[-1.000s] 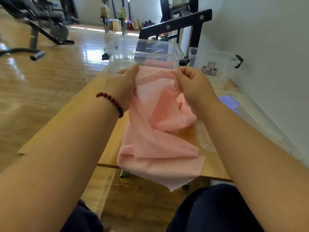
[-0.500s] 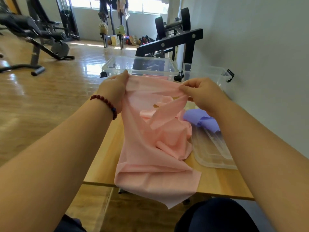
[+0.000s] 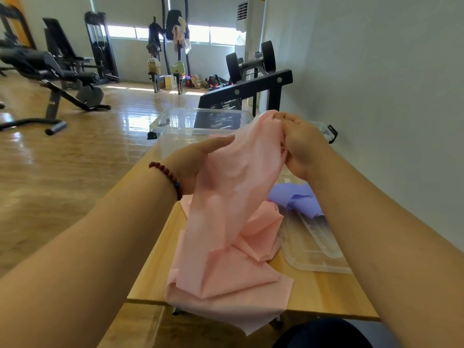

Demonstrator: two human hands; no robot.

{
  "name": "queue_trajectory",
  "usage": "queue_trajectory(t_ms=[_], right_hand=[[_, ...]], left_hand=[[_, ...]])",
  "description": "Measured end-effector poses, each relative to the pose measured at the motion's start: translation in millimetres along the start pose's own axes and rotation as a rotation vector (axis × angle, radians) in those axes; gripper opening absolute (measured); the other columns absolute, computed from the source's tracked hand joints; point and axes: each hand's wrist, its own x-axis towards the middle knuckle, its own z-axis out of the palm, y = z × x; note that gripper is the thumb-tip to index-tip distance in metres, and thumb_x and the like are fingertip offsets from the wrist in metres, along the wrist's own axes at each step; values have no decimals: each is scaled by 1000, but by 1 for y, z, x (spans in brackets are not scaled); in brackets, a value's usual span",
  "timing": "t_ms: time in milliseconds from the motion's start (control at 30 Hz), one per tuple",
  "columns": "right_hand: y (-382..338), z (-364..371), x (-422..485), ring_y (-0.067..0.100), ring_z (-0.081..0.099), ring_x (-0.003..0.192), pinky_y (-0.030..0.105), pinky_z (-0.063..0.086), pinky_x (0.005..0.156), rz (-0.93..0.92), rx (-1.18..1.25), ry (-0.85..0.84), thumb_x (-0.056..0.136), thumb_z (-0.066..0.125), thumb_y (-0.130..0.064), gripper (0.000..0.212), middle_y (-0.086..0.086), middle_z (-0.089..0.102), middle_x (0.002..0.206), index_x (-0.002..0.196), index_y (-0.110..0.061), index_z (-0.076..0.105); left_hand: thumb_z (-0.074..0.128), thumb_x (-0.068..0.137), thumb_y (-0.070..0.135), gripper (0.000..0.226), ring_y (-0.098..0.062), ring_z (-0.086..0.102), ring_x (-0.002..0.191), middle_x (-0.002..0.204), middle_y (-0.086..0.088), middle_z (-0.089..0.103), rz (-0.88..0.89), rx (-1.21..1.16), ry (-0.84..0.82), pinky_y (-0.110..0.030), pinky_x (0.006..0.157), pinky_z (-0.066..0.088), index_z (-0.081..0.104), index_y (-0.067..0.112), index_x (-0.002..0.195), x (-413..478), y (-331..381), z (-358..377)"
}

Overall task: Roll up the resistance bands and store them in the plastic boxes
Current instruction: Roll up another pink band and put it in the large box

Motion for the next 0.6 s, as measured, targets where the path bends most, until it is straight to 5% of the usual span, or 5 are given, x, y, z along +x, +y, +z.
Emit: queue_trajectory(t_ms=[100,233,367,467,600], right_hand=[[-5,3,4,20,63,98,37,56,85,13,-12,-2,103,48,-25,18,7,67,110,110,-21,65],[-3,2,6,15,58,95,29,48,78,-15,-157,-31,103,48,-29,17,2,64,109,96,-29,64],[7,-2,0,9,50,77,26,44,69,4,-321,149,102,49,-36,20,-7,56,86,99,-21,63],[15,0,-9,16,55,62,29,47,62,192,-191,231,99,46,-53,46,3,60,71,77,-13,58],[30,15,-20,27,70,84,34,57,67,483,99,23,89,47,-70,61,13,72,95,110,-15,64]], left_hand=[[67,74,42,56,-26,66,95,109,-9,70,6,28,-24,-42,88,53,65,10,120,0,4,15],[63,90,37,43,-22,68,77,94,-10,71,18,53,71,-34,65,59,62,8,123,4,11,29],[61,95,31,36,-24,67,86,106,-13,67,113,-89,153,-36,65,61,62,11,124,5,9,32],[65,93,17,30,-23,68,86,105,-13,68,164,-159,231,-37,69,62,63,10,122,3,6,34],[66,88,-1,24,-26,69,91,103,-13,68,198,-95,266,-37,70,62,66,15,106,-4,0,39]])
